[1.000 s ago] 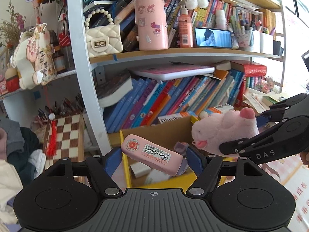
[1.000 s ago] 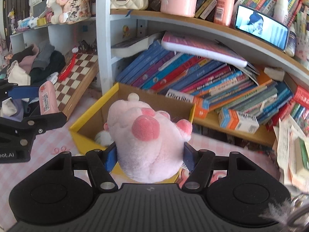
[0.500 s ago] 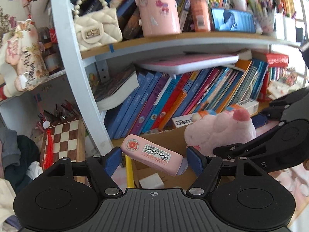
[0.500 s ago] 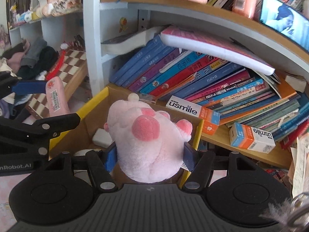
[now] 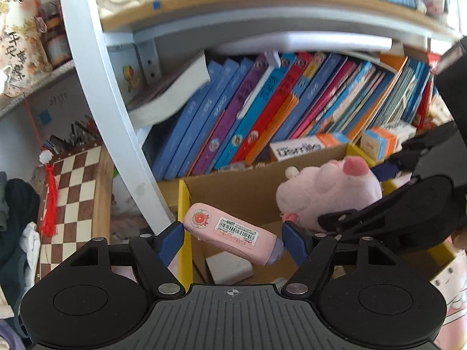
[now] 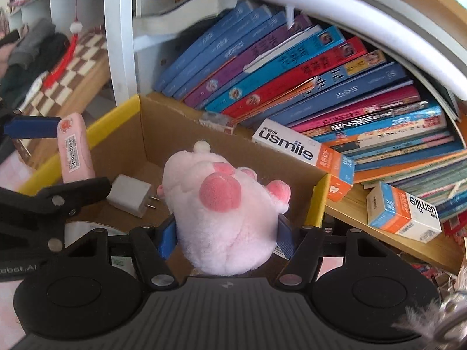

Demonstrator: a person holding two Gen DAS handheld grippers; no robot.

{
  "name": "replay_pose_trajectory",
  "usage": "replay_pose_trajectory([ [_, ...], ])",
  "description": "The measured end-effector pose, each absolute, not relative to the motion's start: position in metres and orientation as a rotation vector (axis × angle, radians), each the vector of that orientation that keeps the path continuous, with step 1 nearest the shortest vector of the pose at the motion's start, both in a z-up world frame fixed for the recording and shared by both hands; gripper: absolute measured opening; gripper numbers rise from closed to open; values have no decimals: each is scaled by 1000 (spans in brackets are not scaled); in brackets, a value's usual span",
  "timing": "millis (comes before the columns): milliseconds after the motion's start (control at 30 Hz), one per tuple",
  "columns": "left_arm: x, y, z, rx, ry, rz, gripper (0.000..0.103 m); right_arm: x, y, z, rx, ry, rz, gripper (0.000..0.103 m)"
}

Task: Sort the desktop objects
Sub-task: 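Lower the pig into the box and open the right tool while the left tool releases the stick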

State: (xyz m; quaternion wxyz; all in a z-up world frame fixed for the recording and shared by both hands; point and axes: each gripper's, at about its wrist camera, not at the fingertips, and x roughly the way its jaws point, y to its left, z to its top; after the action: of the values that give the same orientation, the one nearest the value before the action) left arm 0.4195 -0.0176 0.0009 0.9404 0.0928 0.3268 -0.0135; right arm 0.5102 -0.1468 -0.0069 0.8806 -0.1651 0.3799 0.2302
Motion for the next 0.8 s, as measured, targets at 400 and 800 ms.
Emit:
replay_pose_trajectory([
  [400,437,-15,-28,200,740,-34,75,535,-129,-32,-431,873,512,67],
  [800,441,-12,-28,170,751,-33,76,540,-131,-31,-407,883,511,75],
])
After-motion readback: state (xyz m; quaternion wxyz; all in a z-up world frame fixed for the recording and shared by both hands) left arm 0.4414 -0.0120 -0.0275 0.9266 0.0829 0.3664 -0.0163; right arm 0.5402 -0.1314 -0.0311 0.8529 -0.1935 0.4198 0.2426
